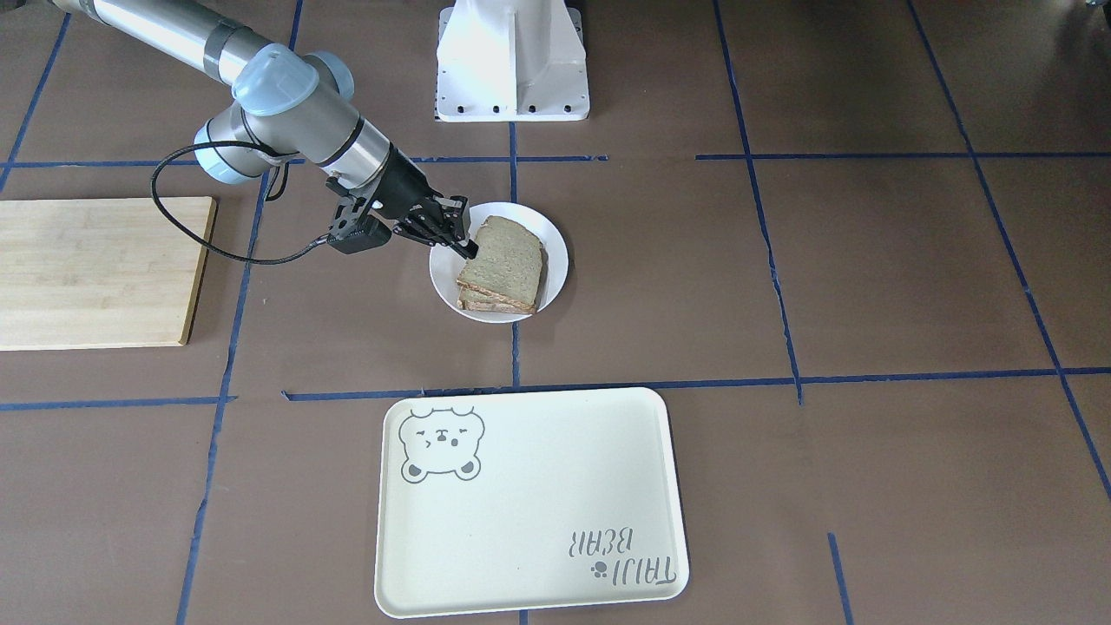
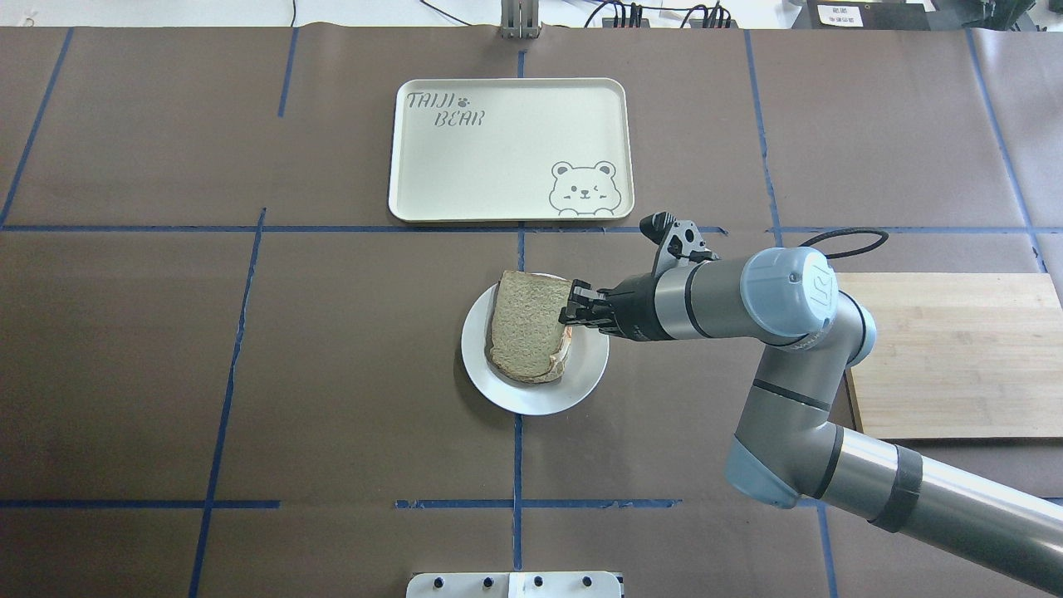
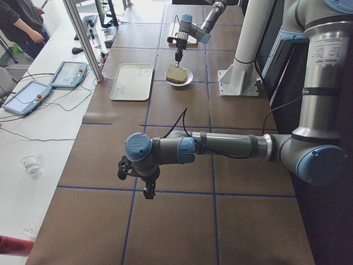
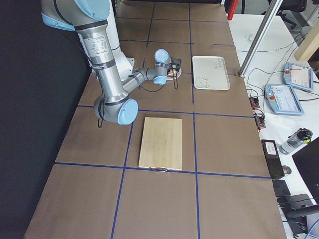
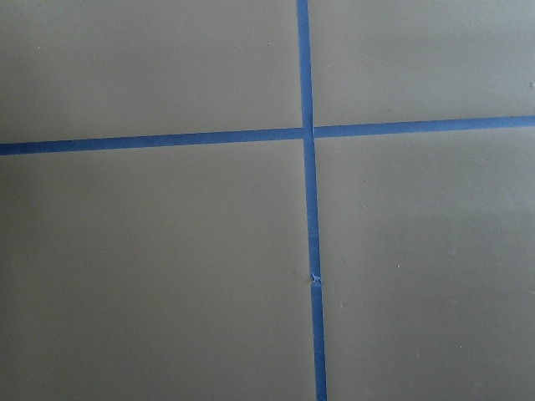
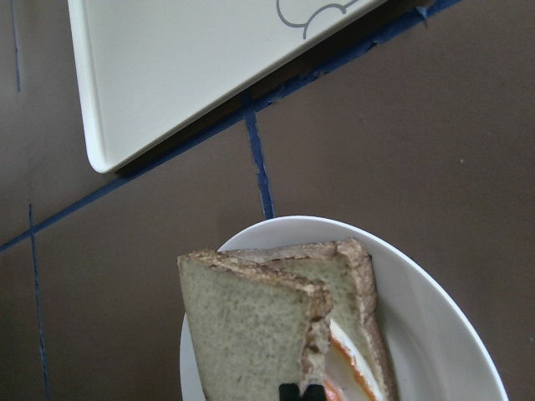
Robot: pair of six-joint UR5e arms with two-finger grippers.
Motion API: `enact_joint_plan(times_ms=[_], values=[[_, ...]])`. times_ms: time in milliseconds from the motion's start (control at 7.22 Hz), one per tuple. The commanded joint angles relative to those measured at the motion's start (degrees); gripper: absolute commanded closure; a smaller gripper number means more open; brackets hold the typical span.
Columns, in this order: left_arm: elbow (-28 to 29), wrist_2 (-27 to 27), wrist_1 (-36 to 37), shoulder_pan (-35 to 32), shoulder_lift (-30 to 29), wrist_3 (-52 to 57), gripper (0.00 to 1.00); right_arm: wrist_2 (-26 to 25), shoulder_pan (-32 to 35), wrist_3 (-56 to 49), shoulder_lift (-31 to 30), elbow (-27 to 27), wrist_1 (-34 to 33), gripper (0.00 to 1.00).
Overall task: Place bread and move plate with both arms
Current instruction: 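Lower the bread onto the egg toast and open the right gripper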
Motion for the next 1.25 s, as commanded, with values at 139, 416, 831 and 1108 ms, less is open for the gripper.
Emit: enact_joint_plan(times_ms=[139,416,831,1108], values=[[-0.09,0.00,0.01,0.00,-0.09,0.00,0.00,0.09,-0.11,-0.14,-1.58,0.23,0.22,0.81],[-1.05,0.00,-0.17,0.09,-0.18,-2.45,0.00,-0.35,-0.03,0.13,-1.32,1.28,-0.22,0.00],[-5.96,0.00,-4.26,3.14,-0.44,-7.42,0.00,5.53,8.55,-0.57,-1.93,5.57,-6.33,0.00],[-7.03,-4.27,-21.16,10.07,-0.35,-28.70,0.00,5.54,12.70,-11.91,-1.94,10.84,-20.61,0.00]])
